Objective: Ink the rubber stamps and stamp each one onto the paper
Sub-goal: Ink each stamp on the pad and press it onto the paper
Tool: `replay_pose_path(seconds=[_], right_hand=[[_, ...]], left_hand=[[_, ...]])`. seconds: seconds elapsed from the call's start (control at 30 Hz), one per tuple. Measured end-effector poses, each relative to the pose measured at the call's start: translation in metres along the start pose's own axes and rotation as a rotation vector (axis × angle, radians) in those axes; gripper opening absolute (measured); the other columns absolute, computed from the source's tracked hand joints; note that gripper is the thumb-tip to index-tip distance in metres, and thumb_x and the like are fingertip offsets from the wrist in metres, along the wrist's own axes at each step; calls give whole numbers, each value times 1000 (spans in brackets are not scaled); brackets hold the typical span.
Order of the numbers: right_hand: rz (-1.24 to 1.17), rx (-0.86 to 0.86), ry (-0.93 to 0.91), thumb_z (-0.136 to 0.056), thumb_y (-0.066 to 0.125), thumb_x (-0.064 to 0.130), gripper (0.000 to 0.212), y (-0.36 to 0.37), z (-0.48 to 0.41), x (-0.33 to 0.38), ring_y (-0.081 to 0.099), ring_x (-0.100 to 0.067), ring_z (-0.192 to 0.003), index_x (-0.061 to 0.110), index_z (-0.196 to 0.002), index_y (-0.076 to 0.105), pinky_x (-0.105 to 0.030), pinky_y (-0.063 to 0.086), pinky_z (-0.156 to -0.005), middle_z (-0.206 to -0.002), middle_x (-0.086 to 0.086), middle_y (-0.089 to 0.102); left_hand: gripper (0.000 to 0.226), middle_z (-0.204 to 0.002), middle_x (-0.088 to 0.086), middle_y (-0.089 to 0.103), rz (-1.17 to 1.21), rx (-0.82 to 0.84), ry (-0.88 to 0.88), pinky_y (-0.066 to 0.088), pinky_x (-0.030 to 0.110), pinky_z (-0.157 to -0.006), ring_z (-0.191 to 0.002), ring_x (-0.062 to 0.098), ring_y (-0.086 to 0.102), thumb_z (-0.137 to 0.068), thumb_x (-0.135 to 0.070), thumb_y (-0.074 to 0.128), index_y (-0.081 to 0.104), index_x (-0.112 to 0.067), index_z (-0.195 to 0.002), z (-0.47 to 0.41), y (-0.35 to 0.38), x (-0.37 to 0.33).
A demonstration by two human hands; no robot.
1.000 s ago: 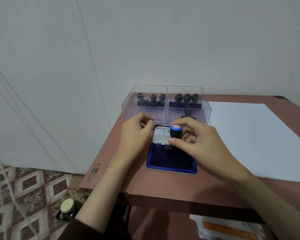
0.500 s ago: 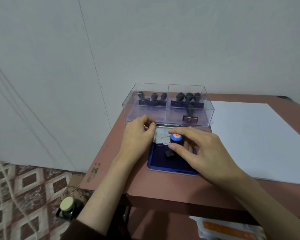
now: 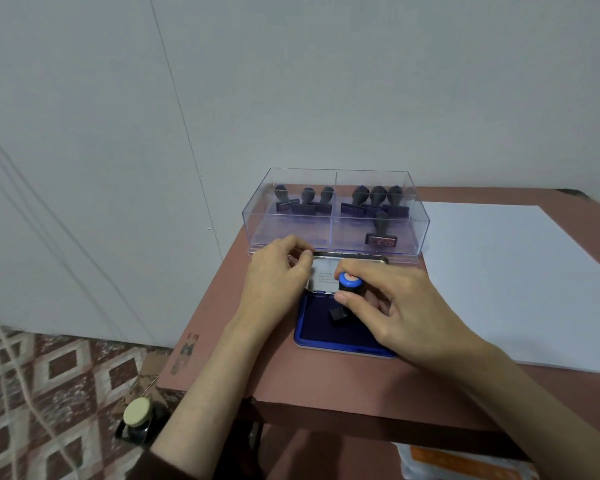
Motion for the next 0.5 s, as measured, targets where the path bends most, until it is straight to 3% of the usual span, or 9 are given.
replay_pose_path(seconds=[0.17,0.27,0.33,0.4,0.5], right_hand=[[-1,-22,6,-84,61,24,22,1,2,0,48,-17,-61,15,-104,67,-14,38,-57,-63,0,58],[-104,-34,116,-86,66,22,12,-1,2,-8,49,-16,-57,23,-98,66,-15,39,-54,-62,-3,59],[-382,-76,327,-86,66,19,7,-6,3,-28,53,-10,-54,24,-92,65,-16,43,-52,-65,0,63],[-746,-167,560,-87,62,13,7,-15,10,-53,50,-8,-50,19,-86,65,-17,38,-45,-61,4,61],[-1005,-288,701,-83,59,12,4,-48,16,-85,43,-10,-52,11,-86,62,-20,29,-48,-61,-1,55]], left_hand=[[15,-78,-9,65,66,-6,-18,46,27,-65,-68,7,56,-87,-20,54,68,-18,-88,1,-2,-2],[14,-75,-10,66,72,10,-6,46,25,-65,-68,8,57,-88,-22,54,68,-19,-88,-2,-4,-12],[13,-78,-7,68,93,28,27,46,24,-66,-70,10,59,-87,-22,55,68,-21,-86,-6,-3,-24],[13,-77,-4,69,127,54,79,46,23,-65,-71,11,59,-88,-22,55,67,-24,-84,-9,1,-41],[15,-80,-5,69,141,192,191,45,16,-61,-71,7,58,-90,-22,53,68,-23,-90,-11,22,-75]])
Point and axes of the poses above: each hand's wrist, its own z-axis away from the middle knuckle, its own y-axis out of the palm, x = y × z, the point moved 7 cm from there along -z, towards the middle knuckle
